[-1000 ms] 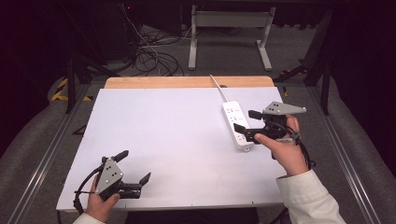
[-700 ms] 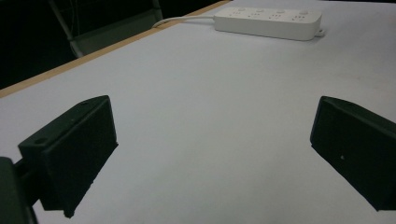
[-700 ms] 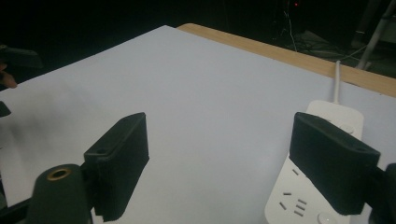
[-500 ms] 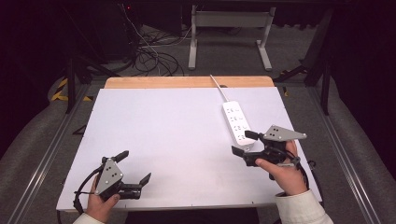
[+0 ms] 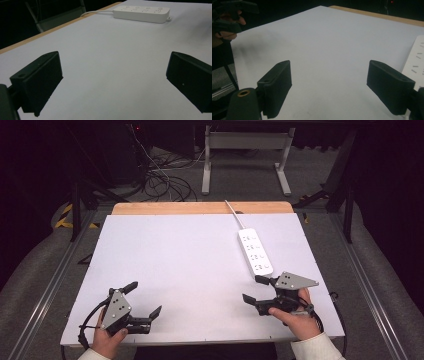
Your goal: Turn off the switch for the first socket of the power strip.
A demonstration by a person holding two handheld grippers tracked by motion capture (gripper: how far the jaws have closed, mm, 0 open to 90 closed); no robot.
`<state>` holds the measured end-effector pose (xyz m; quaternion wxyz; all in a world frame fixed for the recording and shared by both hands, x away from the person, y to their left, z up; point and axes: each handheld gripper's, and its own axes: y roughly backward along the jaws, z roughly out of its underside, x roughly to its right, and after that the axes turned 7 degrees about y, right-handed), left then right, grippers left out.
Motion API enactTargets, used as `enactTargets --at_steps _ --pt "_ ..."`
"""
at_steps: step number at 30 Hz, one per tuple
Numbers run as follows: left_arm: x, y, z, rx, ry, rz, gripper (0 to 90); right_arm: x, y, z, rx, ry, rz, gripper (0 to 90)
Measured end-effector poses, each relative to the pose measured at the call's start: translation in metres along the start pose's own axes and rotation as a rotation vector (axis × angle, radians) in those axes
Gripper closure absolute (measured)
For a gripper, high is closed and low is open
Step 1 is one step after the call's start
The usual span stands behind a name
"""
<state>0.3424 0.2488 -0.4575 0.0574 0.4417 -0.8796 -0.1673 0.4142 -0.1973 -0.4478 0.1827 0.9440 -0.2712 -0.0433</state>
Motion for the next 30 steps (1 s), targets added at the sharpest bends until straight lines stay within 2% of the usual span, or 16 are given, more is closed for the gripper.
enactTargets --at_steps 5,6,7,9,16,25,27,30 --pt "0.000 0.001 0.000 0.001 0.001 0.003 0.8 0.000 -0.001 0.014 -0.003 -0.002 0.000 20.5" --pt "0.001 0.001 0.000 0.000 0.012 0.007 0.8 0.000 -0.001 0.017 -0.006 0.002 0.003 20.5" --pt "0.000 0.002 0.000 -0.004 -0.002 0.009 0.9 0.000 -0.001 0.019 -0.012 0.005 0.005 20.4" --pt "0.001 0.002 0.000 -0.006 0.002 0.021 0.9 0.000 0.000 0.024 -0.024 0.011 0.006 20.4" --pt "0.003 0.002 0.000 -0.009 -0.001 0.031 0.9 -0.002 0.003 0.041 -0.051 -0.012 0.019 21.1" --pt "0.005 0.002 0.002 -0.013 0.014 0.037 1.0 -0.008 0.002 0.049 -0.084 -0.031 0.077 21.6" --pt "0.004 0.002 0.003 -0.015 0.006 0.035 1.0 -0.008 0.001 0.050 -0.091 -0.034 0.088 21.2" --pt "0.003 0.001 0.004 -0.017 0.007 0.030 1.0 -0.005 -0.001 0.050 -0.108 -0.049 0.082 22.5"
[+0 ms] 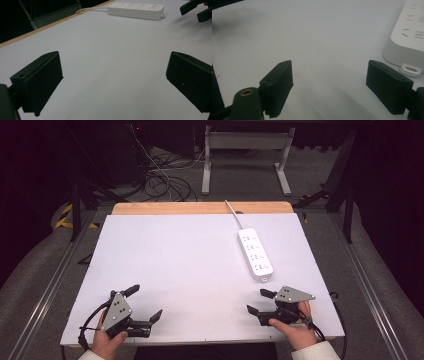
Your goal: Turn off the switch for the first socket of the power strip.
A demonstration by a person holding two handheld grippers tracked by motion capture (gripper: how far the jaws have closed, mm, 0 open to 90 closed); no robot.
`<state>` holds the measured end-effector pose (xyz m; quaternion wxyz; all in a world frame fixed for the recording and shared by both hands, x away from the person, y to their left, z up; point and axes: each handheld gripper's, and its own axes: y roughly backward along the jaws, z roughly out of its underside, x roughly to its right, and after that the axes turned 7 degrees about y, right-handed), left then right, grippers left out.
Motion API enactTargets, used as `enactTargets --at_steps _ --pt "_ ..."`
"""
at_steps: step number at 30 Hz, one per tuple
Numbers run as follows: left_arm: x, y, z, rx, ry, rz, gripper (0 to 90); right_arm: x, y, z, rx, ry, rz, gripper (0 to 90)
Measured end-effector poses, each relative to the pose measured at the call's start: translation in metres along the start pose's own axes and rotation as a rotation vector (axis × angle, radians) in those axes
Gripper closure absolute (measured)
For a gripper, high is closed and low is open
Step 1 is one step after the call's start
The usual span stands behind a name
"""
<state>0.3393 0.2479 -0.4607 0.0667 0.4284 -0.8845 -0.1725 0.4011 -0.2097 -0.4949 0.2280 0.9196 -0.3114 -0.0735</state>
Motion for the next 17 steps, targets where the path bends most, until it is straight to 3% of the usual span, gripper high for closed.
enactTargets --at_steps 2,7,17 --pt "0.0000 -0.0025 0.0003 -0.003 0.008 -0.001 1.4 0.0018 0.0001 -0.0003 0.006 -0.008 0.014 22.6" --pt "0.0006 -0.0046 0.0001 0.000 -0.021 0.000 1.4 0.0055 0.0030 0.0000 0.030 0.000 0.046 21.9" --pt "-0.0004 -0.0025 0.0001 0.021 -0.019 -0.005 1.3 0.0029 0.0082 -0.0045 0.096 0.043 0.036 22.0"
